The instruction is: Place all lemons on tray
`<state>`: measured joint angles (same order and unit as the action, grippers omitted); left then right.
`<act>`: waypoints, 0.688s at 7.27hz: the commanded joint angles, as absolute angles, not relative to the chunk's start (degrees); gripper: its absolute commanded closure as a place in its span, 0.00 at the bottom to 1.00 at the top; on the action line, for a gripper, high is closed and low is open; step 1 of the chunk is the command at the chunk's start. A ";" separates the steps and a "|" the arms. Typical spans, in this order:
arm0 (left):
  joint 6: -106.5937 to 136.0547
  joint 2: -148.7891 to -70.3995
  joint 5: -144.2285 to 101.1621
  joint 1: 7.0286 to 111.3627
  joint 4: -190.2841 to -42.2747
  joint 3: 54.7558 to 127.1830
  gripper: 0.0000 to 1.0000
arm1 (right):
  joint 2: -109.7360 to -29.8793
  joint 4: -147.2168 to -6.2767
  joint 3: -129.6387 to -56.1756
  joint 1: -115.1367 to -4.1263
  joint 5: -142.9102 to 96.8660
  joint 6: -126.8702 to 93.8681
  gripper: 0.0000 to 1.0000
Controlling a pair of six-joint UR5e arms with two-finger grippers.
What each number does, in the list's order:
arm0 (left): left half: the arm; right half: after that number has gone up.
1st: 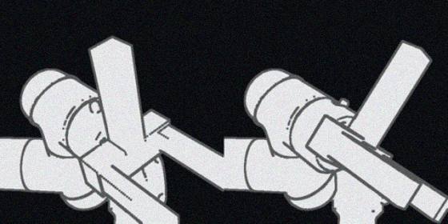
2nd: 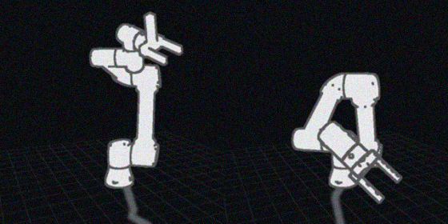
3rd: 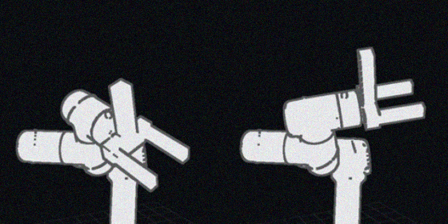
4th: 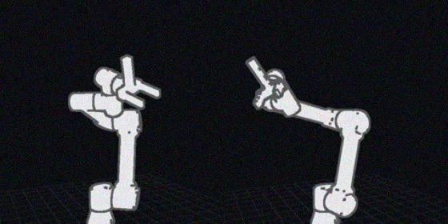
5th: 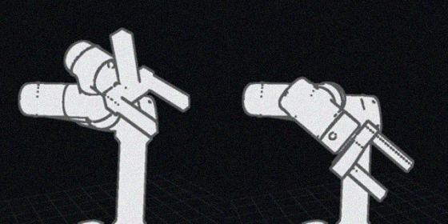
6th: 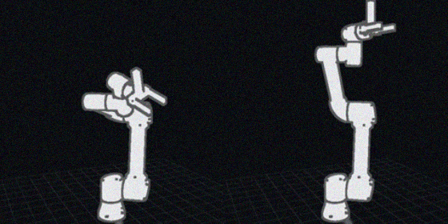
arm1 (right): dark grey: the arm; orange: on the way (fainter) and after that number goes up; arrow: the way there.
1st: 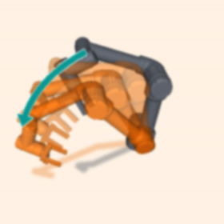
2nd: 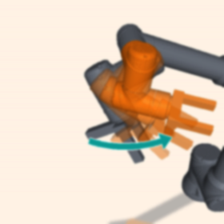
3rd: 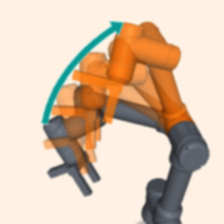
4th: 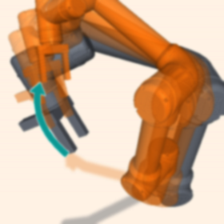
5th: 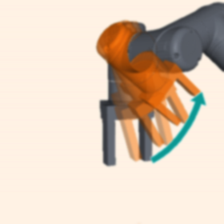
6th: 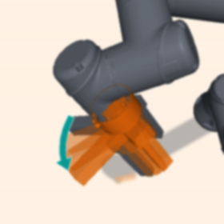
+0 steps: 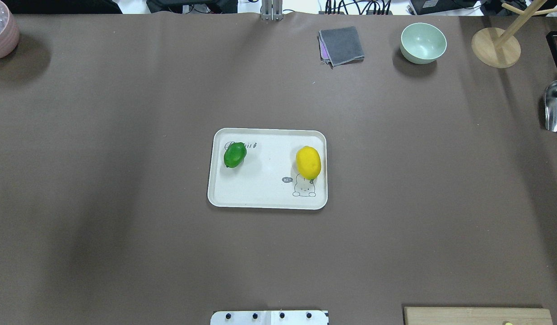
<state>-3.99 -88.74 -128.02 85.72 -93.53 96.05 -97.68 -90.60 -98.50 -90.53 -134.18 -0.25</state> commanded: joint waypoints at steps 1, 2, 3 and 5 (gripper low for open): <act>-4.49 -88.24 -132.96 89.10 -92.81 95.54 0.01 | -97.65 -90.53 -98.53 -90.53 -134.12 -0.26 0.00; -4.48 -88.42 -132.98 89.03 -92.90 95.10 0.01 | -97.56 -90.53 -98.53 -90.53 -134.03 -0.26 0.00; -4.40 -88.42 -133.07 89.03 -92.99 94.66 0.01 | -97.56 -90.53 -98.53 -90.53 -134.03 -0.26 0.00; -4.39 -88.33 -133.15 89.12 -92.82 94.31 0.01 | -97.47 -90.53 -98.52 -90.53 -133.95 -0.26 0.00</act>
